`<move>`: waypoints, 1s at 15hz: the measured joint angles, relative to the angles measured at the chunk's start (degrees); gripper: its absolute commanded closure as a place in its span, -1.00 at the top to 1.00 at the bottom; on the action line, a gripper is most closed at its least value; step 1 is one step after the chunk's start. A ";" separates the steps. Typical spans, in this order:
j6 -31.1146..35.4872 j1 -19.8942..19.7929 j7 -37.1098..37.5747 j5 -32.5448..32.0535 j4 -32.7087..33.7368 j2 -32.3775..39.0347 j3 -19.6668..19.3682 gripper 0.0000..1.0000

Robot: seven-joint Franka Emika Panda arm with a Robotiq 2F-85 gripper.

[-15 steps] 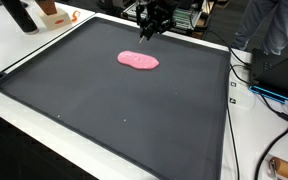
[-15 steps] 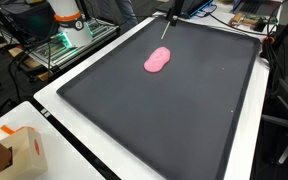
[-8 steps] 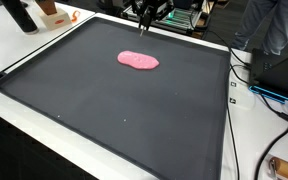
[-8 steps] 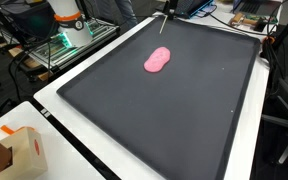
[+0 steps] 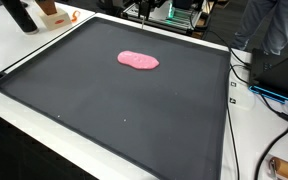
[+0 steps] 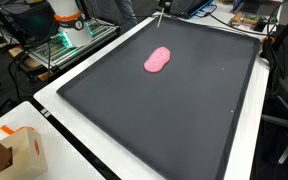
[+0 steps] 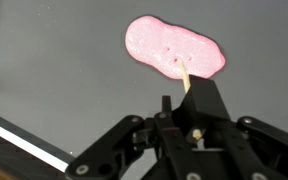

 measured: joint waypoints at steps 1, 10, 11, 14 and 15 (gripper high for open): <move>0.42 -0.09 -0.43 0.76 -0.45 -0.64 -0.17 -0.88; 3.24 -0.49 -1.99 3.00 -1.96 -2.64 -0.77 -0.51; 3.24 -0.49 -1.99 3.00 -1.96 -2.64 -0.77 -0.51; 3.24 -0.49 -1.99 3.00 -1.96 -2.64 -0.77 -0.51; 3.24 -0.49 -1.99 3.00 -1.96 -2.64 -0.77 -0.51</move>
